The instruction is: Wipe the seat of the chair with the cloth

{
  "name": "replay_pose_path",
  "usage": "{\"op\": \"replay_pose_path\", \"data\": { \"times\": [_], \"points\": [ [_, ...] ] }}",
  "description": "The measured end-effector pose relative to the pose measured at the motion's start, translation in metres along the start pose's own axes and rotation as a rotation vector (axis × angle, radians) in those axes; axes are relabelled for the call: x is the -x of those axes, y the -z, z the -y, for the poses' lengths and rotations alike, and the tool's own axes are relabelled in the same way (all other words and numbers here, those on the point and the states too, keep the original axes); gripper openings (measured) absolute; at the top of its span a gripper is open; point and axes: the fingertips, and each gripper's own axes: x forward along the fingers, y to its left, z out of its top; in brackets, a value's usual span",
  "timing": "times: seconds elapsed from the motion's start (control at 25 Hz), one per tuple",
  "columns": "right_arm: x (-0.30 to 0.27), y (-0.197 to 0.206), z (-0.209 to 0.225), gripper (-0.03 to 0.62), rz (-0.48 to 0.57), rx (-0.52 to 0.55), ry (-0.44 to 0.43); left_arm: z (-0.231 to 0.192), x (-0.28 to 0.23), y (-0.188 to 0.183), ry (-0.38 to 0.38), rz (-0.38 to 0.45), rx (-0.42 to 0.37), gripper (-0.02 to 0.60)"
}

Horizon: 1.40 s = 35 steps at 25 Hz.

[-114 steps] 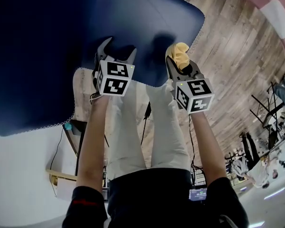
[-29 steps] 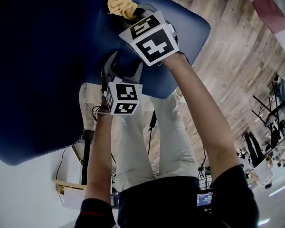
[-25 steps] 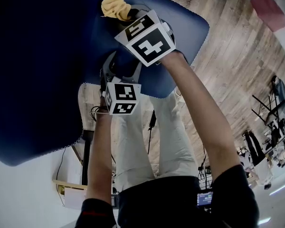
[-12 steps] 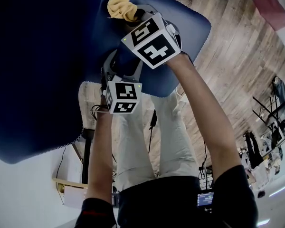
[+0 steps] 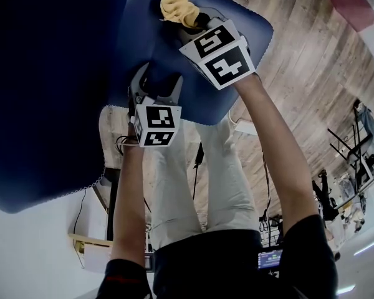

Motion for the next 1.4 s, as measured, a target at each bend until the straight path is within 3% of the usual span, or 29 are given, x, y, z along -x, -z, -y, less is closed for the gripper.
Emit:
{"op": "replay_pose_path", "data": {
  "times": [0.72, 1.08, 1.4],
  "points": [
    [0.070, 0.078, 0.061, 0.055, 0.014, -0.246, 0.146, 0.000, 0.000, 0.000, -0.002, 0.000, -0.004, 0.336],
    [0.111, 0.124, 0.083, 0.055, 0.004, -0.318, 0.219, 0.001, 0.001, 0.001, -0.006, 0.006, -0.005, 0.336],
    [0.126, 0.140, 0.094, 0.055, -0.004, -0.325, 0.268, -0.001, 0.001, 0.002, -0.006, 0.005, -0.002, 0.336]
  ]
}}
